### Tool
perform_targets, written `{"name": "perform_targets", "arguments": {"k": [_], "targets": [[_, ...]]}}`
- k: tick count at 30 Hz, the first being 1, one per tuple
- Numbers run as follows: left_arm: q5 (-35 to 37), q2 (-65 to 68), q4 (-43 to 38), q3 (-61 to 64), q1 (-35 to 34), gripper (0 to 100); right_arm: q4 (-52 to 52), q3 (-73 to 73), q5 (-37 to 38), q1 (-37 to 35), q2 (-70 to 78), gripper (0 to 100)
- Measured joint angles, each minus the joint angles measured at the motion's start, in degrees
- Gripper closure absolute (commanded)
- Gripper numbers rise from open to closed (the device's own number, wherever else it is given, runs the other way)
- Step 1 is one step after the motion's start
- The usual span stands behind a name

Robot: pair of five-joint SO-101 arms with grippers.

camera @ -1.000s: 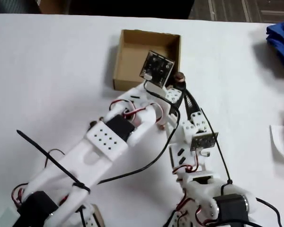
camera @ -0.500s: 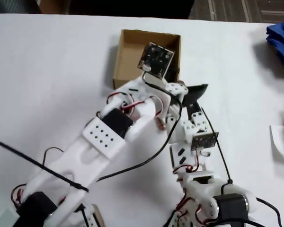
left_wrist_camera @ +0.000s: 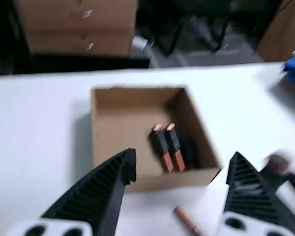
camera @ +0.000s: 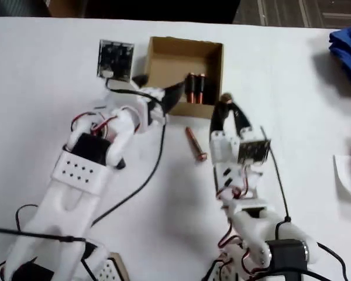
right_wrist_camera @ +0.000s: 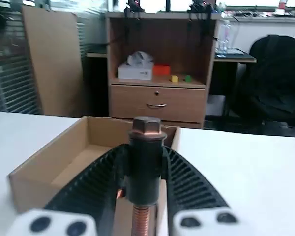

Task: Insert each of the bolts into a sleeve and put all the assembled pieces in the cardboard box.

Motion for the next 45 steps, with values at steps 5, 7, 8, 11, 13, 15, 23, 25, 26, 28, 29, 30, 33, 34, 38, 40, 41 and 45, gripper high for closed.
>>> {"name": "perform_targets", "arguments": {"k": [5,7,8,11,13,15,23,25,26,28,29,30,33,34,38,40,41,45], "targets": [[-0.1,0.0,0.0,7.5,-1.3,69,16.3,-15.0,3.8,3.6,0.0,97.9],[-0.1,0.0,0.0,9.8,-1.3,69,24.1,-21.2,4.0,3.7,0.1,97.9],[-0.1,0.0,0.0,10.9,-1.5,69,27.9,-24.1,4.0,3.6,0.1,97.9],[-0.1,0.0,0.0,13.5,-2.9,69,38.4,-32.0,4.0,3.5,0.4,97.9],[-0.1,0.0,0.0,14.5,-4.8,69,44.7,-36.5,4.0,2.9,0.4,97.9],[-0.1,-0.1,0.0,14.7,-6.8,69,49.9,-40.4,4.0,1.8,0.4,97.9],[-0.1,-0.1,-0.7,15.8,-9.7,69,60.0,-53.4,4.0,-1.0,9.2,97.9],[-0.1,-0.1,-3.3,18.3,-9.7,69,63.1,-59.1,4.0,-0.8,14.1,97.9],[-0.1,-0.1,-5.0,19.8,-9.7,69,65.1,-62.3,4.0,-1.0,16.7,97.9],[-0.1,-0.1,-9.4,23.1,-9.7,69,69.2,-69.1,4.0,-1.6,21.9,97.9],[-0.1,-0.1,-11.7,24.7,-9.7,69,71.4,-72.4,4.0,-2.1,24.3,97.9],[-0.1,-0.1,-13.9,25.9,-9.7,69,73.4,-75.9,4.0,-2.7,26.6,97.9],[-0.1,-0.1,-17.9,28.2,-9.9,69,79.5,-86.2,1.6,-4.7,33.1,97.9],[-0.1,-0.1,-18.5,28.3,-10.1,69,81.8,-89.7,0.3,-5.6,35.3,97.9],[-0.1,-0.1,-19.1,28.7,-10.1,69,92.4,-103.7,-5.5,-8.6,44.7,97.9],[-0.1,-0.1,-19.1,28.7,-10.1,69,97.8,-110.8,-7.4,-9.7,49.8,97.9],[-0.1,-0.1,-19.1,28.7,-10.1,69,100.3,-114.5,-7.8,-10.0,52.4,97.9],[-0.1,-0.1,-19.1,28.7,-10.0,69,109.8,-129.6,-8.6,-9.9,61.1,97.9]]}}
